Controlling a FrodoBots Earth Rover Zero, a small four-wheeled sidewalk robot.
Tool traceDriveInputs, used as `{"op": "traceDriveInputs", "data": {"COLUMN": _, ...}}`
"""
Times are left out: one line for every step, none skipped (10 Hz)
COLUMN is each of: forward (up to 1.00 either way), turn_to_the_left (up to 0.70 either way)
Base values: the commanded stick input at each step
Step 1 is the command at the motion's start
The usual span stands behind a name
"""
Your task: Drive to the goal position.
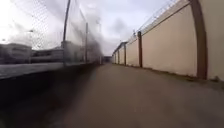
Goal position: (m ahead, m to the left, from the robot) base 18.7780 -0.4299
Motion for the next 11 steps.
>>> {"op": "traceDriveInputs", "data": {"forward": 0.5, "turn_to_the_left": 0.0}}
{"op": "traceDriveInputs", "data": {"forward": 0.5, "turn_to_the_left": 0.0}}
{"op": "traceDriveInputs", "data": {"forward": 0.5, "turn_to_the_left": 0.0}}
{"op": "traceDriveInputs", "data": {"forward": 0.5, "turn_to_the_left": 0.0}}
{"op": "traceDriveInputs", "data": {"forward": 0.5, "turn_to_the_left": 0.0}}
{"op": "traceDriveInputs", "data": {"forward": 0.5, "turn_to_the_left": 0.0}}
{"op": "traceDriveInputs", "data": {"forward": 0.5, "turn_to_the_left": 0.0}}
{"op": "traceDriveInputs", "data": {"forward": 0.5, "turn_to_the_left": 0.0}}
{"op": "traceDriveInputs", "data": {"forward": 0.5, "turn_to_the_left": 0.0}}
{"op": "traceDriveInputs", "data": {"forward": 0.5, "turn_to_the_left": 0.0}}
{"op": "traceDriveInputs", "data": {"forward": 0.5, "turn_to_the_left": 0.0}}
